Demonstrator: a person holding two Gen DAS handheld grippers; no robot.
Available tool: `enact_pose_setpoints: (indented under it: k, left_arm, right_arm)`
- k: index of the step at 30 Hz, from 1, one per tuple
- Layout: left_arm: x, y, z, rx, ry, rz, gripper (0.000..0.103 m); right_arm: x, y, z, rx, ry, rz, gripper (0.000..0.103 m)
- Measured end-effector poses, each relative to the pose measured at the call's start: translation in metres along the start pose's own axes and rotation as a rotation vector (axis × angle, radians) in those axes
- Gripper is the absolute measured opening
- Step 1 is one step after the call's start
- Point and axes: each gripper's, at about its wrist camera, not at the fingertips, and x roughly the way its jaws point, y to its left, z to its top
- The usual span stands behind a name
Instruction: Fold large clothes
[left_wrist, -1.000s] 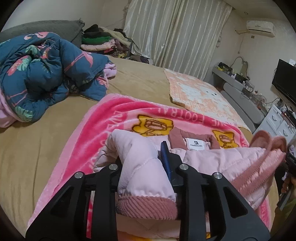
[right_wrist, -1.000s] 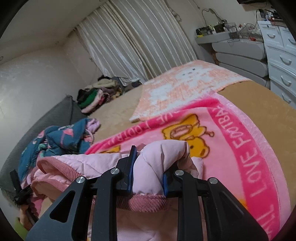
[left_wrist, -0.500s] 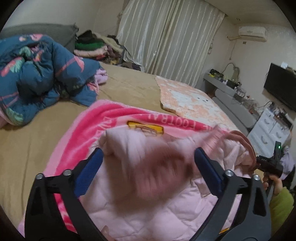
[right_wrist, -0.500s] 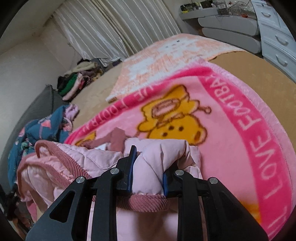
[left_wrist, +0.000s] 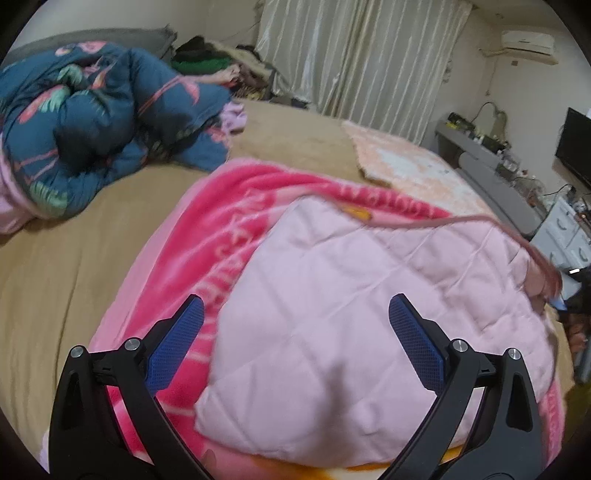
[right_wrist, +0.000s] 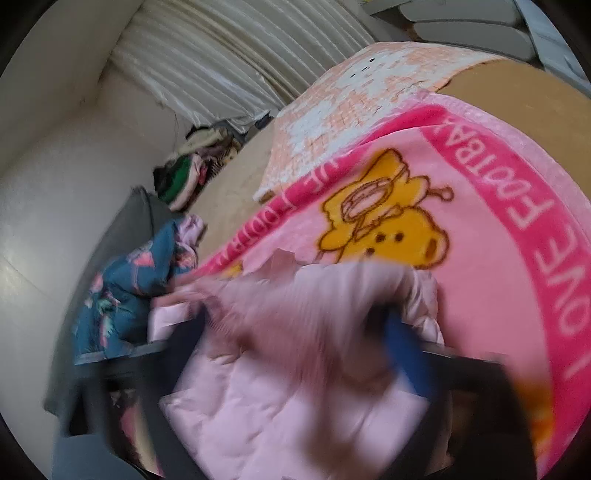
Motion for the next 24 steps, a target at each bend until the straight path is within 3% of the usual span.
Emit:
enact_pose_setpoints:
  k: [3,8,13,14,15,16,17,19,24]
  left_arm:
    - [0.009,0.016,-0.015,-0.027,0.031,0.005,0.094]
    - [0.021,0.036,-0.033,-0.073,0.084,-0.050,0.094]
    - [0.037,0.032,-0.049,-0.082,0.140,-0.105,0.093]
    - [0.040,0.028,-0.052,-0.073,0.145,-0.103,0.093]
    - [0.040,0.025,-0.054,-0.063,0.140,-0.092,0.079]
    - [0.040,0.019,-0.055,-0.048,0.137,-0.088,0.057]
    - [0.038,0.013,-0.055,-0.033,0.127,-0.076,0.049]
    - [0.031,0.001,-0.048,0.005,0.102,-0.046,0.026]
    - [0.024,-0.013,-0.011,0.012,0.047,-0.002,0.021]
  right_arm:
    - [-0.025,0.005,-0.011,-0.071,-0.024,-0.021,0.099]
    - [-0.039,0.005,-0.058,-0.283,-0.011,-0.254,0.099]
    - [-0.022,-0.009,-0.095,-0.342,0.035,-0.263,0.098]
    - [-0.018,-0.011,-0.099,-0.349,0.030,-0.263,0.073]
    - [-0.013,-0.010,-0.101,-0.354,0.039,-0.253,0.036]
    - [-0.012,-0.007,-0.103,-0.358,0.020,-0.274,0.031]
    - [-0.014,-0.003,-0.102,-0.360,-0.012,-0.279,0.020]
    - [-0.021,0.011,-0.093,-0.365,-0.072,-0.272,0.015]
    - [-0.032,0.035,-0.056,-0.356,-0.191,-0.257,0.012]
